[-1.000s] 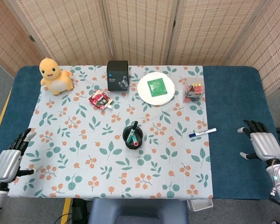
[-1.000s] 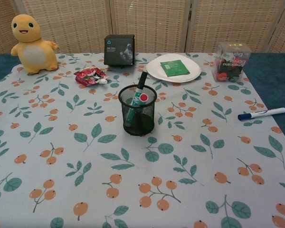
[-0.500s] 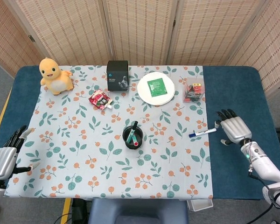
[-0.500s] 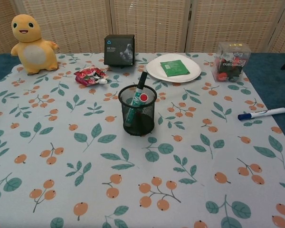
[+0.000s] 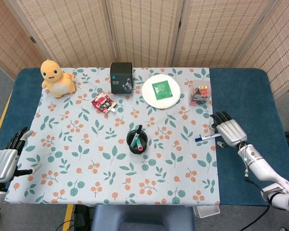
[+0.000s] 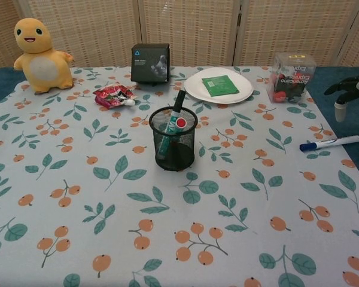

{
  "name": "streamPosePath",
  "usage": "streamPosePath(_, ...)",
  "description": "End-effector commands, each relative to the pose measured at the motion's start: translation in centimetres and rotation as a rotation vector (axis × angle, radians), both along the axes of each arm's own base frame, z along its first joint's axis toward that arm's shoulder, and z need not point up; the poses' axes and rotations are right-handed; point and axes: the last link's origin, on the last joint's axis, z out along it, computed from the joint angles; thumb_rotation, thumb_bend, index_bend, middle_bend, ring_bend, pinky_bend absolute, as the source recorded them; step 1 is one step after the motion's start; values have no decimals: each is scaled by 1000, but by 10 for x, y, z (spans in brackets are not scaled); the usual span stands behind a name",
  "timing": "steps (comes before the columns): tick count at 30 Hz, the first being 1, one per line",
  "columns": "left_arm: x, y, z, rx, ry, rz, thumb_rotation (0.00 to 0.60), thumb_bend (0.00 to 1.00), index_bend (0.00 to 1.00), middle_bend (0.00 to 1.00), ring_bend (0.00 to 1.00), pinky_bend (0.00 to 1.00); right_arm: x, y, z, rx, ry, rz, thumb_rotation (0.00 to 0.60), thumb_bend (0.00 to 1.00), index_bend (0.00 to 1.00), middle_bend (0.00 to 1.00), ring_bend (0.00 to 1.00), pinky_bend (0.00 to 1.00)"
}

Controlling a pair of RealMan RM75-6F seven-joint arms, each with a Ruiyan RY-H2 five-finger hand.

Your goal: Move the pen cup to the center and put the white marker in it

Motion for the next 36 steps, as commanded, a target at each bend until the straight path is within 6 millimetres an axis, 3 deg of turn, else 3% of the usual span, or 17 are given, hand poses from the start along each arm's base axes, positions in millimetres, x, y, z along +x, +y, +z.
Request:
streamPosePath(1,0,0,0,-1,1,1,600,128,0,0,0,233,3,-4,-12,32,-4,12,600,199,413,66,0,0)
streamPosePath(17,-2,0,2,8,0,-1,600,128,0,0,0,233,10,-19,-37,67,43,57,600,199,491,91,0,0)
streamPosePath(36,-6,0,8,21,2,9,600,128,0,0,0,233,16,-35,-52,92,78,59,600,214,548,117,0,0)
